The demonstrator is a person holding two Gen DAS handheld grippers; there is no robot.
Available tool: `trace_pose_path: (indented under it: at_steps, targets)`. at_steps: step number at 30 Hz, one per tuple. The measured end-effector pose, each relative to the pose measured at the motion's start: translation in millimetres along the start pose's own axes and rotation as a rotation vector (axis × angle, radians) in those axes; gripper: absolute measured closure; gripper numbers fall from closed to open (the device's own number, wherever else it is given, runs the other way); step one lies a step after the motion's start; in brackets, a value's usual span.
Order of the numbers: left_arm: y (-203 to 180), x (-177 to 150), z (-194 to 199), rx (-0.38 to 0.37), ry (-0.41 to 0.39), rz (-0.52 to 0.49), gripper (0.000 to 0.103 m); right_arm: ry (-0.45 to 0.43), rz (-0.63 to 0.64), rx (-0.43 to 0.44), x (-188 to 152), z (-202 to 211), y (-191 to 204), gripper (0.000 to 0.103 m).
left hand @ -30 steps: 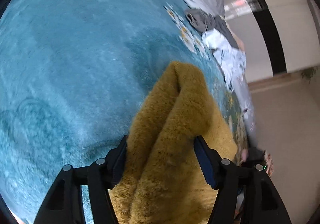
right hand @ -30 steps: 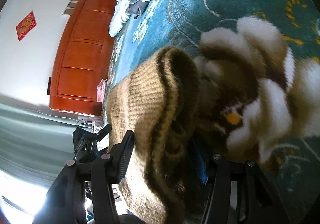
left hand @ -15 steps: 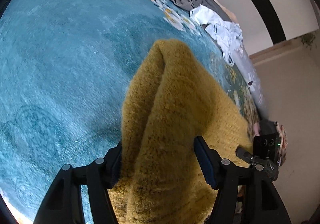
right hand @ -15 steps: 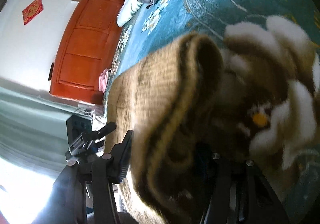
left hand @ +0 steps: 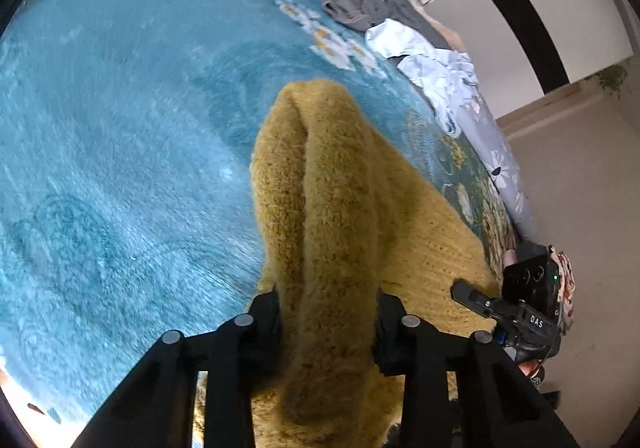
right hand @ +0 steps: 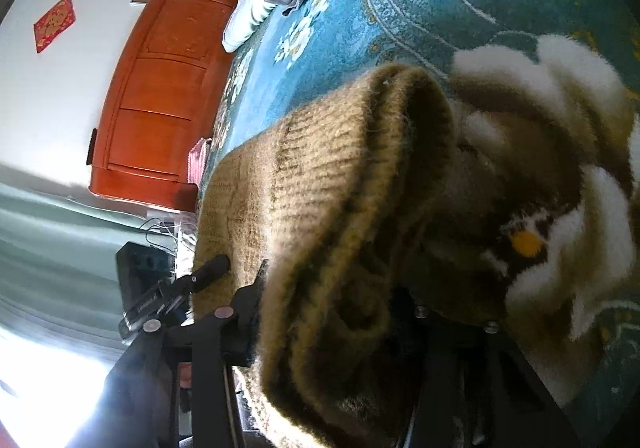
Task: Fold clothes
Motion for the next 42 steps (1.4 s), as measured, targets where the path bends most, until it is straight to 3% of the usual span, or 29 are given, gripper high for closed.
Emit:
trace_pose_path:
  at_steps: [7, 12, 18, 25, 34, 42]
  targets:
    - [-40, -8, 16, -0.034, -0.015, -0.043, 0.071, -0.016, 0.084, -0.006, 5, 25, 26, 0.063]
    - [-97, -9, 33, -0.080, -0.041, -0.130, 0.071, -0.061, 0.148, -0.005, 14, 66, 47, 0.063]
    - [-185, -12, 53, -0.148, -0.077, -0.253, 0.071, -0.170, 0.219, 0.020, 23, 147, 74, 0.063]
    - [-314, -22, 60, -0.274, -0.090, -0.419, 0.071, -0.330, 0.303, 0.010, 32, 262, 105, 0.063]
    - [-461, -56, 8, -0.435, 0.006, -0.536, 0.071, -0.551, 0.337, -0.134, 31, 429, 94, 0.063]
    - [-544, -103, -53, -0.513, 0.138, -0.539, 0.071, -0.660, 0.240, -0.249, 25, 533, 48, 0.063]
Point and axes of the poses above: each gripper's, at about its wrist camera, not at the fingertips, and z roughly against the way its jaws point, y to its left, x to its top, the point moved 10 cm from there along -z, roughly the way its jaws point, and after that the axes turned 6 degrees about z, right-handed, at the moved point
